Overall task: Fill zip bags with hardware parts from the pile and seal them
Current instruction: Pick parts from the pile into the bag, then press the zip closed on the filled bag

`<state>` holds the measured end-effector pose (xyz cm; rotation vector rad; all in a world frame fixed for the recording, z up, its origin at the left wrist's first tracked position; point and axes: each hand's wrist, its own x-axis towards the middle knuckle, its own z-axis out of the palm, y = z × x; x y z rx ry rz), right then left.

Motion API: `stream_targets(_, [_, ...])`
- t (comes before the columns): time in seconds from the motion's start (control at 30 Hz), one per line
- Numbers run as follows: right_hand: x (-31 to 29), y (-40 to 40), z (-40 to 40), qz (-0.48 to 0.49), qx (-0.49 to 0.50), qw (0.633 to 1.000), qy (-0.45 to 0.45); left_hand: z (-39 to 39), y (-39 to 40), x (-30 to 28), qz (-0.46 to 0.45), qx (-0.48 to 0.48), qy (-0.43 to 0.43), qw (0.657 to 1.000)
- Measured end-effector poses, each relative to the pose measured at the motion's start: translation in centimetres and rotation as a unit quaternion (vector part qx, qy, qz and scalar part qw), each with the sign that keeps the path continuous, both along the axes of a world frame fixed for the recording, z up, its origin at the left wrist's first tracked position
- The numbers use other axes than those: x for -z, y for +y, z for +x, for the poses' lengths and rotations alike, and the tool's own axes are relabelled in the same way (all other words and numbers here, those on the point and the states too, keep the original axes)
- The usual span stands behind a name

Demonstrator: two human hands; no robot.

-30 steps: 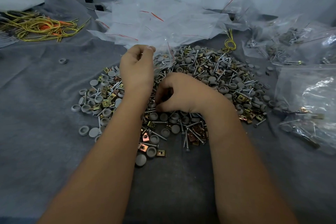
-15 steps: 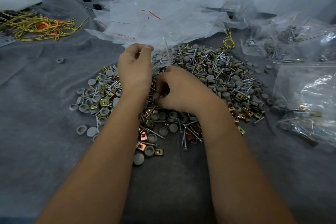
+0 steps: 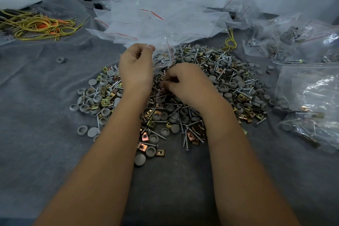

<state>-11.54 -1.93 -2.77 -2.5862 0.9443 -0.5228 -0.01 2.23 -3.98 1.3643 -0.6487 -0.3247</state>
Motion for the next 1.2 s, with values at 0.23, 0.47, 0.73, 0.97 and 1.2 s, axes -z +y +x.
stream_targets(0.23, [0.3, -0.8, -0.5, 0.021, 0.059, 0.993, -0.104, 0.1, -0.1, 0.1, -0.001, 0.002, -0.002, 1.0])
stream_targets(0.47, [-0.1, -1.2, -1.2, 0.058, 0.159, 0.949, -0.265, 0.0, 0.0, 0.2, 0.022, 0.005, -0.03, 0.999])
stream_targets(0.73, [-0.6, -0.8, -1.0, 0.118, 0.141, 0.912, -0.367, -0.5, -0.1, 0.8, 0.052, 0.031, -0.131, 0.99])
stream_targets(0.97, [0.5, 0.4, 0.6, 0.057, 0.162, 0.918, -0.356, -0.6, -0.1, 0.8, 0.043, 0.048, -0.145, 0.987])
stream_targets(1.2, [0.6, 0.7, 1.0, 0.061, 0.162, 0.921, -0.35, -1.0, 0.4, 0.2, 0.01, 0.1, -0.157, 0.983])
